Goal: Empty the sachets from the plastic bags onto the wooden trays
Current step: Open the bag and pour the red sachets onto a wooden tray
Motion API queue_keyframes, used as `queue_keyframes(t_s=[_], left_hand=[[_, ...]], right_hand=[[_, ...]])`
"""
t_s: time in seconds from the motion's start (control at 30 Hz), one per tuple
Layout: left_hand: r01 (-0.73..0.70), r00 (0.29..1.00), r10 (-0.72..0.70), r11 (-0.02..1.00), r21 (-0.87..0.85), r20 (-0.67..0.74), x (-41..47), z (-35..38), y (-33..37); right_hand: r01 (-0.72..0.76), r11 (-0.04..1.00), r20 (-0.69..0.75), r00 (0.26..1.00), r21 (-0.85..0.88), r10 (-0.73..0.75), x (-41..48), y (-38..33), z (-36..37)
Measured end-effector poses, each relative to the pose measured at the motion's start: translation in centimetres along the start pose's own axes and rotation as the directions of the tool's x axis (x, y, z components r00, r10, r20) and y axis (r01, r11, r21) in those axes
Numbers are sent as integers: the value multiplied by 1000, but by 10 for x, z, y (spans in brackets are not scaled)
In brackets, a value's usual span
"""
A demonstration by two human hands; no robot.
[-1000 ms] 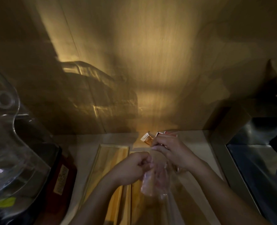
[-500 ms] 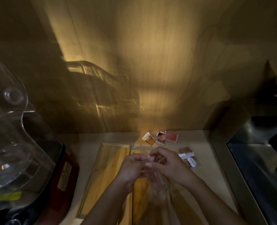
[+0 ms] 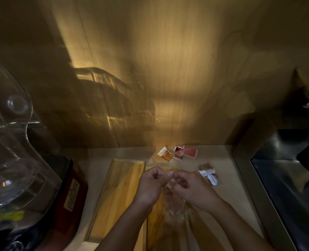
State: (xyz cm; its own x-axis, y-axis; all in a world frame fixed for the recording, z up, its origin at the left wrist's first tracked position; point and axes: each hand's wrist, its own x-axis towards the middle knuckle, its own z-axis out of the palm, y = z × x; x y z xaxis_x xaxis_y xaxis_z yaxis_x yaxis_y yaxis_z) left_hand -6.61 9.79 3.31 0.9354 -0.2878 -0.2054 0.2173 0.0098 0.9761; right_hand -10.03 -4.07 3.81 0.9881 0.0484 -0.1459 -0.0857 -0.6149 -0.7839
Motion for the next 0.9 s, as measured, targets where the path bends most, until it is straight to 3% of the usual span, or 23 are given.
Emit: queue_keyframes(t_s=[0.17,0.37,0.6,0.7,0.9], left_hand=[[-84,996,81,993,78,43,0,-1,-2],[-84,995,79,993,84,64,-5,5,0],[-64,995,70,994,86,-65,-2,0,-1],[-37,997,43,994,101,-67,-4,2,-2],[113,988,-141,935,335,59,-16,4,-2]], right_hand=[[-11,1000,-35,999,19,12,-4,3,-1],[-18,1000,-19,1000,-4,18,-4,2,-2],[-120,993,133,984,1,119,-10,9,-8],[-125,991,140,983,49,117,-14,8,-10],[-121,983,150,984,139,100,-14,3,-2]])
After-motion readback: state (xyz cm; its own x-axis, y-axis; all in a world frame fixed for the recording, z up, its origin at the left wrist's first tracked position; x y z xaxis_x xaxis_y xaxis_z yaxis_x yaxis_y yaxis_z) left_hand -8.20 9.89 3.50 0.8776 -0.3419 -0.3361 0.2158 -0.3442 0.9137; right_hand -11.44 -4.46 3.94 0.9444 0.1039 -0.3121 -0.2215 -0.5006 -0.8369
